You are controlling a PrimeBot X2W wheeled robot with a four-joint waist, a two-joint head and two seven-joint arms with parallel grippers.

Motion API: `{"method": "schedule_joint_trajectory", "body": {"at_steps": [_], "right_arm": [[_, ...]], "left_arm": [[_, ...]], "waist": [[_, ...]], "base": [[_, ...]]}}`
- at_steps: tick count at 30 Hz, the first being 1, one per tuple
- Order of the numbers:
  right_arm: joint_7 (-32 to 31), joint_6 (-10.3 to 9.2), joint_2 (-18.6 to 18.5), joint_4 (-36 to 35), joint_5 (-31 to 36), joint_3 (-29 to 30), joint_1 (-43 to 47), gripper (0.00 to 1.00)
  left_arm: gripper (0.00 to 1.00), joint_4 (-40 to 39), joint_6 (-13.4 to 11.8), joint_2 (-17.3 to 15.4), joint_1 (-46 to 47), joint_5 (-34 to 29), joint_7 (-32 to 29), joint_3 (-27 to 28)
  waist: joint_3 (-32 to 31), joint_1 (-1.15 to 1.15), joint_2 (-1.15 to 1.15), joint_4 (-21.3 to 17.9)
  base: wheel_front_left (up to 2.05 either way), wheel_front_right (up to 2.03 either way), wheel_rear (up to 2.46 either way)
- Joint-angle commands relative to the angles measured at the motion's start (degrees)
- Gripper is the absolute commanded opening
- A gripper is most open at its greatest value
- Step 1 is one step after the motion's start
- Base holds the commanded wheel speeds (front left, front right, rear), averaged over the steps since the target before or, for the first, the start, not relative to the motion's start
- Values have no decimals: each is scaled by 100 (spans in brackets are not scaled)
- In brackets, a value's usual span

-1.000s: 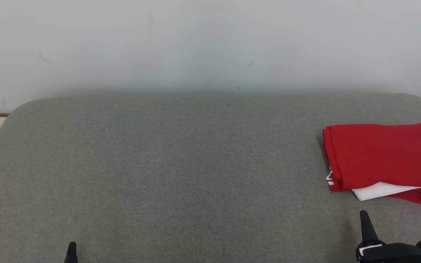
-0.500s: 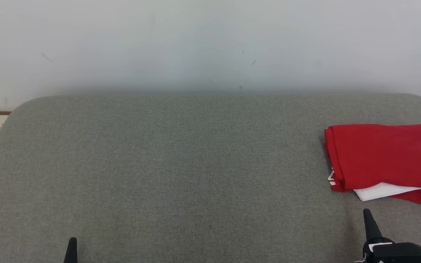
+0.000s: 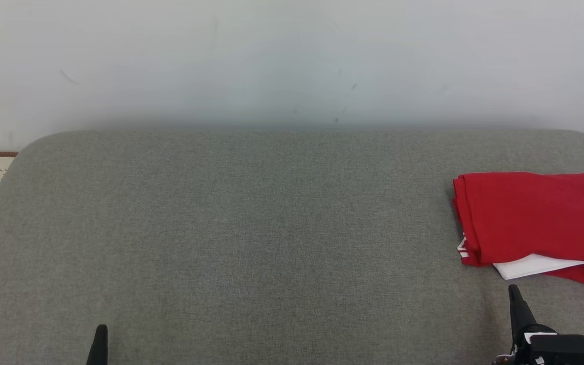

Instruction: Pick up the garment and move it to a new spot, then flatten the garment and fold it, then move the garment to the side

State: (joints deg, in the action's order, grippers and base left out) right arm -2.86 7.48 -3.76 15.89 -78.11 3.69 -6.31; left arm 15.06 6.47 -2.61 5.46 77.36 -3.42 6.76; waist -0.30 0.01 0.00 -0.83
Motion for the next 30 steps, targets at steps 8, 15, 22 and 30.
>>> {"method": "schedule_joint_trajectory", "body": {"at_steps": [8,15,22,30], "right_arm": [[-124,2,38,-74,-441,97,-42,0],[-194,2,56,-102,-750,165,-46,0],[-268,2,75,-122,-1047,225,-51,0],[-338,2,94,-141,-1342,287,-55,0]], "left_arm": [[0,-18,52,-40,113,495,-110,-1],[0,-16,69,-40,148,816,-184,-4],[0,-13,97,-39,174,1119,-260,-6],[0,-8,102,-40,168,1413,-328,-9]], "waist": [[11,0,0,21],[20,0,0,39],[29,0,0,57],[39,0,0,74]], "base": [[0,0,0],[0,0,0],[0,0,0],[0,0,0]]}}
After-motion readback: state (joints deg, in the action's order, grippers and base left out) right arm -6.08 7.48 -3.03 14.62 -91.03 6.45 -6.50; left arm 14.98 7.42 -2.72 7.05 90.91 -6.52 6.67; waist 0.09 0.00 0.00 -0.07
